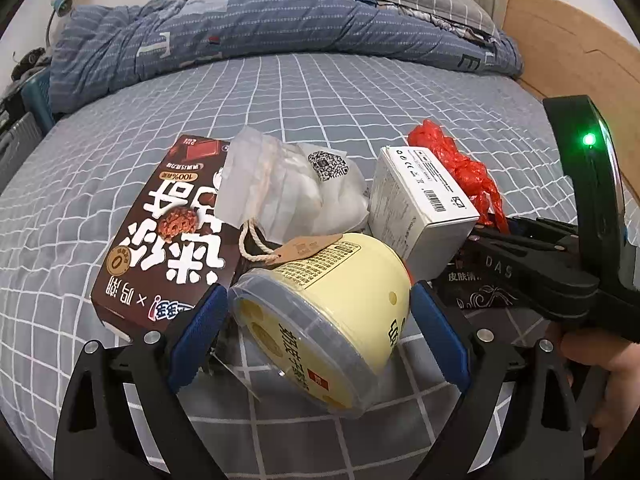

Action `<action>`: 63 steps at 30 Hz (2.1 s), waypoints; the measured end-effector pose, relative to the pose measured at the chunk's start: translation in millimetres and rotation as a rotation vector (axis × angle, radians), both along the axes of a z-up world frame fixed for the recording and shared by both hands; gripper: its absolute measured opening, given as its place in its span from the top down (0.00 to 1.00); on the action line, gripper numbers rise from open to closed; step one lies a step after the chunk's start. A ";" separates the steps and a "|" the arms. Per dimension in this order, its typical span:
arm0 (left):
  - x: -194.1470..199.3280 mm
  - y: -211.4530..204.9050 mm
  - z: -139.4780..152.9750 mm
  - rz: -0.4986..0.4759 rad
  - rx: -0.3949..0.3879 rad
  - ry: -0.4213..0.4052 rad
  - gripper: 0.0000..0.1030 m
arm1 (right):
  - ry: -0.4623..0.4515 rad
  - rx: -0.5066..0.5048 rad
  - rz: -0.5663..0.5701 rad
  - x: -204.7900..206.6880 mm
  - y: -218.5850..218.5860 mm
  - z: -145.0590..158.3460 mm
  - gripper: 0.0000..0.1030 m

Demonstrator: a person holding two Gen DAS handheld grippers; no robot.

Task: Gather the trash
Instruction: 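Grasp the yellow yogurt cup with the left tool while the right tool grasps the red plastic bag, then lift the yogurt cup and red bag and carry both over the bin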

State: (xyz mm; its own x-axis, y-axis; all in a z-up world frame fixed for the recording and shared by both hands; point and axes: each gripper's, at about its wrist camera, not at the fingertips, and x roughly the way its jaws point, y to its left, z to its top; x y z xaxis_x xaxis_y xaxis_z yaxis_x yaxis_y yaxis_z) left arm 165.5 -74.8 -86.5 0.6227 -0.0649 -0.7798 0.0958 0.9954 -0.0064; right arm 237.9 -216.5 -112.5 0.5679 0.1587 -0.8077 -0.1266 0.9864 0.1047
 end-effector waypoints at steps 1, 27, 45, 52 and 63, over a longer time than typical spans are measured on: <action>-0.8 -1.2 0.0 0.005 0.004 0.003 0.13 | 0.002 0.008 -0.002 -0.3 -1.3 0.6 0.75; -6.8 2.4 0.3 0.020 -0.068 0.016 0.37 | -0.063 -0.063 0.001 -20.3 1.0 32.0 0.78; -11.0 10.9 7.8 0.034 -0.114 -0.022 0.59 | -0.058 -0.085 0.025 -20.4 7.4 28.2 0.78; -15.4 15.2 19.4 0.039 -0.131 -0.026 0.75 | -0.064 -0.087 0.025 -22.3 7.5 30.2 0.78; -25.8 21.4 32.3 0.028 -0.145 -0.031 0.85 | -0.098 -0.099 0.018 -37.0 8.3 43.4 0.78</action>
